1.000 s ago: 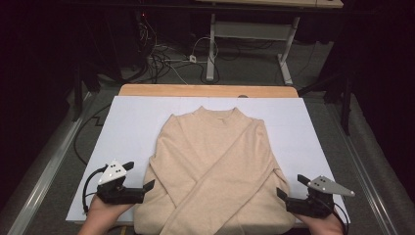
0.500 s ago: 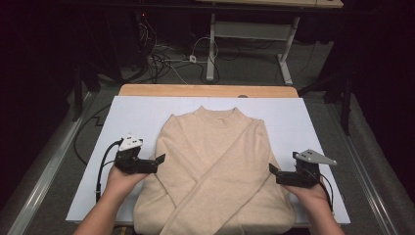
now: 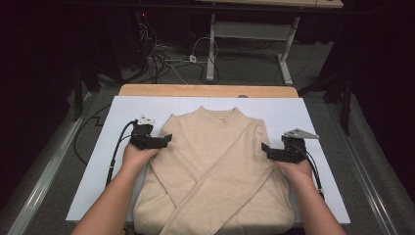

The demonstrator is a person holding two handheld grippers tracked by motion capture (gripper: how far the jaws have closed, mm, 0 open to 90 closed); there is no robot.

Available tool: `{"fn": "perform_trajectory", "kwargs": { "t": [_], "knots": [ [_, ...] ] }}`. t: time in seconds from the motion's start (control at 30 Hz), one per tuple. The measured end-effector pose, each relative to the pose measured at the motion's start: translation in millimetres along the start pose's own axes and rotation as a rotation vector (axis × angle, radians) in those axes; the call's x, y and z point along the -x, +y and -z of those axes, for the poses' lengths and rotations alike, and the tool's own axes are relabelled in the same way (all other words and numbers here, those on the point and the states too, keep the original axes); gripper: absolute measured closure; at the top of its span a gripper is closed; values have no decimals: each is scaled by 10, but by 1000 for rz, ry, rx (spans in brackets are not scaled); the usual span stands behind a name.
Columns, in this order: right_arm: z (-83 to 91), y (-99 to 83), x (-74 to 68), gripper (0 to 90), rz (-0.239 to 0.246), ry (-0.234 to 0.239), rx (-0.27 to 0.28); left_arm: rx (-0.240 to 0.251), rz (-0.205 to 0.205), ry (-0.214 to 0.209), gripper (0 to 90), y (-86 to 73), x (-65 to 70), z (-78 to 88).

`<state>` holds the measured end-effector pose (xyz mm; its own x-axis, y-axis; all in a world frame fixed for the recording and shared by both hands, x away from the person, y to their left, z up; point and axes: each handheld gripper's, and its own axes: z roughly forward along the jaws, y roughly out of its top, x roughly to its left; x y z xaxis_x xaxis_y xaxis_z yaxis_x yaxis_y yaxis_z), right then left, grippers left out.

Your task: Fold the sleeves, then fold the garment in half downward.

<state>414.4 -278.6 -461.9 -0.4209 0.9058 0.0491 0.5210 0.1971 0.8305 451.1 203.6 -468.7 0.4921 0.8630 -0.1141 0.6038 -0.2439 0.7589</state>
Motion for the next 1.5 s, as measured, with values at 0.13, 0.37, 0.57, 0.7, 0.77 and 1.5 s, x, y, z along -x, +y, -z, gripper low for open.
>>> {"fn": "perform_trajectory", "kwargs": {
  "t": [0.13, 0.37, 0.57, 0.7, 0.77, 1.5],
  "knots": [
    [-190, 114, 41, 178, -4, 5, -27, -21, 21, 13, 159, 63, -63, -175],
    [-610, 330, 83, 275, -30, -5, -114, -78, 9, 44, 354, 156, -43, -366],
    [-755, 358, 122, 442, -32, 8, -137, -73, -26, -3, 621, 140, -21, -358],
    [-742, 352, 112, 610, -21, 32, -140, -70, -35, -3, 720, 134, -1, -348],
    [-732, 344, 111, 706, -20, 52, -139, -69, -47, 4, 753, 132, 13, -343],
    [-422, 557, 162, 813, 6, -38, -12, 10, -82, 89, 800, 351, -39, -51]
  ]
}}
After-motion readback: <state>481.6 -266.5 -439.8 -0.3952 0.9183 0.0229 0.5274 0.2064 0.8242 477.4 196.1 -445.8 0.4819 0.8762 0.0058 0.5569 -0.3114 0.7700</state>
